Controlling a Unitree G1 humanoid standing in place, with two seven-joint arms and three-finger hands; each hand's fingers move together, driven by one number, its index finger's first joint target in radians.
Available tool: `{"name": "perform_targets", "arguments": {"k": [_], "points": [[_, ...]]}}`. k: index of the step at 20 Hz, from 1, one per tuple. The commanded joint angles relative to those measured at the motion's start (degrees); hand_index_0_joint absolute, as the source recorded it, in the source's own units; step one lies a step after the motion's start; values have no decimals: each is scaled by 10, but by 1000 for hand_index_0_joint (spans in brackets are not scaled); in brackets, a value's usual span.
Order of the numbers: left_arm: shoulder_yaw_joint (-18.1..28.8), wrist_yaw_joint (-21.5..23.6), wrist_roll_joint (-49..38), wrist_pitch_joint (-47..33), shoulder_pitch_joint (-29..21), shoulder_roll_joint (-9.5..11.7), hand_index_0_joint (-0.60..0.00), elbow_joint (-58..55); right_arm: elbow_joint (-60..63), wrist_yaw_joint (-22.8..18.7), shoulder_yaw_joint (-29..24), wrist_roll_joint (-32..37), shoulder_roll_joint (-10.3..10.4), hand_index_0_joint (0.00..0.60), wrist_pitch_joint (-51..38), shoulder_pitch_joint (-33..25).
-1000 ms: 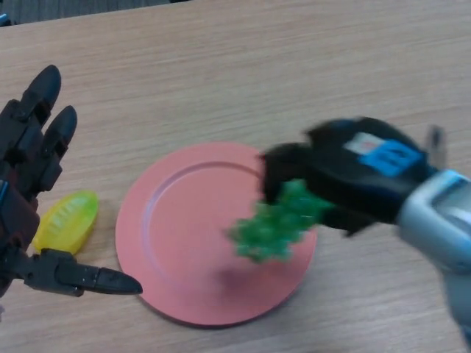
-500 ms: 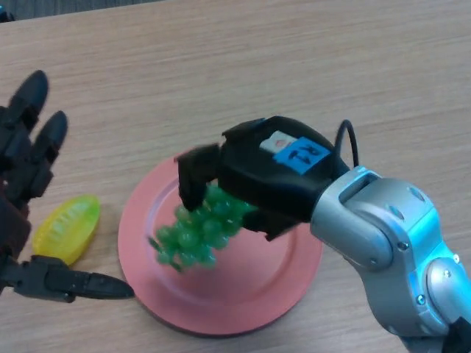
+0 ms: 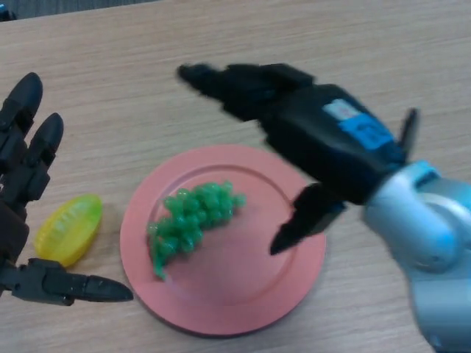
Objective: Pick up the green grapes and place it on the plate
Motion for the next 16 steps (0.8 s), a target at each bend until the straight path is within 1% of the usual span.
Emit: {"name": "perform_targets", "arguments": {"k": [1,2,3,4,5,6,7,8,9,11,13,16], "points": [[30,-6,-16,-40,-14,22,0,-70,-107,-34,-60,99,4,0,71,10],[30,-7,-18,-32,-17,22,0,-77,-131,-44,-70,132,4,0,100,23],[32,-9,-26,-16,-22,24,0,-85,-174,-75,-92,203,4,0,148,44],[32,-9,-28,-11,-24,24,0,-87,-194,-102,-110,250,4,0,166,58],[31,-8,-31,-6,-27,23,0,-88,-220,-145,-141,323,4,0,185,83],[30,-8,-32,-6,-26,22,0,-88,-228,-162,-158,356,4,0,186,97],[28,-9,-32,-9,-23,20,0,-87,-238,-186,-185,407,-1,0,183,119],[26,-8,-30,-10,-23,19,0,-87,-240,-199,-197,428,-6,0,177,130],[22,-6,-27,-8,-24,20,0,-85,-243,-226,-210,460,-15,0,167,142],[26,-3,-28,2,-37,30,0,-82,-238,-253,-204,477,-20,0,137,160],[29,-5,-25,7,-43,36,0,-87,-230,-258,-196,467,-25,0,111,169],[34,-11,-44,20,-37,31,0,-103,-224,-257,-192,453,-23,0,88,181]]}}
